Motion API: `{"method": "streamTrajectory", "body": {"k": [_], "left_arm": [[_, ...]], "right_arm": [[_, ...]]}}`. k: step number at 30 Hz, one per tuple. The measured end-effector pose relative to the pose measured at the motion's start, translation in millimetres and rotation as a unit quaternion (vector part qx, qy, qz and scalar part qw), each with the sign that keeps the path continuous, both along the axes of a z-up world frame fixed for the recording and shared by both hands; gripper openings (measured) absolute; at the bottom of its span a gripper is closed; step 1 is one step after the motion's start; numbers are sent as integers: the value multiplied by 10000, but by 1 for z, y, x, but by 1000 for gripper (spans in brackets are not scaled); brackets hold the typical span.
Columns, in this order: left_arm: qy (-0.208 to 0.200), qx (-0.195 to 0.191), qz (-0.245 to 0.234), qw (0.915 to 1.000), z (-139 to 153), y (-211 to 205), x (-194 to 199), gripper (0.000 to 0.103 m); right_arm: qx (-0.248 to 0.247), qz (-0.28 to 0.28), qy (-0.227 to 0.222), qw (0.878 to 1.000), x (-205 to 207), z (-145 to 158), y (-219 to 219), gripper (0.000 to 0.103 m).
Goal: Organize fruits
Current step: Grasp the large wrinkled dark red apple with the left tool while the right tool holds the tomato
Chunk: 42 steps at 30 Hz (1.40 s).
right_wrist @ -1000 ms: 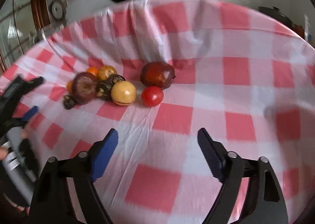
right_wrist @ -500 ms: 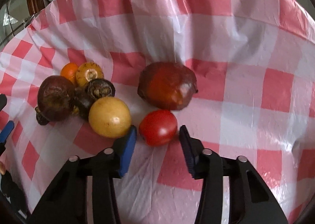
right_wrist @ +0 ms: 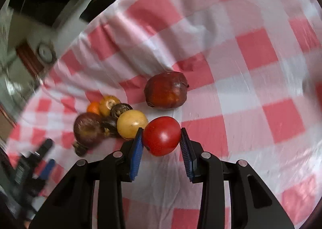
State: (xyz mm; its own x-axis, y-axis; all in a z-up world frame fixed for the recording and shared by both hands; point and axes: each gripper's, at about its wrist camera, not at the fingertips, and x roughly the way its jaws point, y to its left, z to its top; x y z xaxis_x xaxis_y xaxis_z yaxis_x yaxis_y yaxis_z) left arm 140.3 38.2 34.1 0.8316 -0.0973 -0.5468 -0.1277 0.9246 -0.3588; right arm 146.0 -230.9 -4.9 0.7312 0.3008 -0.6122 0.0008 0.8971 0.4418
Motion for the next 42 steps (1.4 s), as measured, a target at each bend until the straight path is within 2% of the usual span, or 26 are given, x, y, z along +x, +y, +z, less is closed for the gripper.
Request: {"method": "streamTrajectory", "body": {"k": [2, 4, 5, 6, 8, 9, 12, 14, 15, 18, 24, 25, 26, 27, 29, 31, 33, 35, 38, 42], "left_arm": [[122, 188, -256, 9994, 1, -11, 11, 101], [160, 569, -697, 9958, 3, -25, 26, 101], [177, 904, -818, 9924, 5, -32, 33, 101], [269, 1375, -1052, 9845, 6, -42, 44, 101], [462, 1673, -1407, 9747, 3, -49, 57, 101], [521, 1723, -1508, 9720, 2, -49, 63, 101], [831, 1509, -1870, 9671, -4, -44, 77, 101], [919, 1563, -1950, 9639, -7, -44, 83, 101], [990, 1664, -2056, 9593, -9, -46, 86, 100], [1021, 1954, -2245, 9492, -11, -50, 89, 98], [1014, 1962, -2647, 9387, -12, -53, 98, 96], [1016, 1900, -2688, 9388, -13, -53, 100, 88], [1056, 1777, -2733, 9395, -13, -52, 102, 69], [1147, 1633, -2753, 9404, -15, -48, 106, 61], [1137, 1559, -2784, 9409, -17, -46, 107, 60], [1106, 1735, -2805, 9376, -17, -49, 104, 60], [1103, 1872, -3004, 9287, -17, -57, 95, 60], [1062, 2066, -3374, 9122, -16, -71, 79, 60], [1025, 2432, -3546, 8970, -15, -87, 71, 60], [1058, 2320, -3412, 9047, -21, -91, 74, 62]], "right_arm": [[155, -53, -84, 9998, -2, 2, -7, 36], [296, -54, -106, 9995, -2, 1, -10, 36], [317, -50, -106, 9994, -1, 2, -9, 36], [331, -49, -112, 9994, -1, 2, -9, 36], [301, -9, -123, 9995, 1, 2, -5, 36], [276, -10, -137, 9995, 0, 3, -5, 36], [142, 2, -174, 9997, -1, 4, -2, 36], [99, 21, -178, 9998, -2, 4, -1, 37], [102, 14, -169, 9998, 0, 3, 0, 37], [127, -18, -161, 9998, -1, 3, -1, 37], [108, -4, -148, 9998, 1, 3, 0, 37], [107, -2, -148, 9998, 0, 3, 0, 37], [107, -2, -144, 9998, 1, 2, 0, 37], [104, -1, -143, 9998, 1, 2, 0, 37], [99, 4, -131, 9999, 1, 2, 0, 37], [98, 18, -121, 9999, 2, 2, 1, 37], [112, 14, -131, 9999, 1, 2, 1, 37], [118, 2, -133, 9998, 1, 1, 0, 37], [128, -8, -139, 9998, 1, 1, 0, 37], [122, 3, -136, 9998, 2, 0, 0, 37]]}}
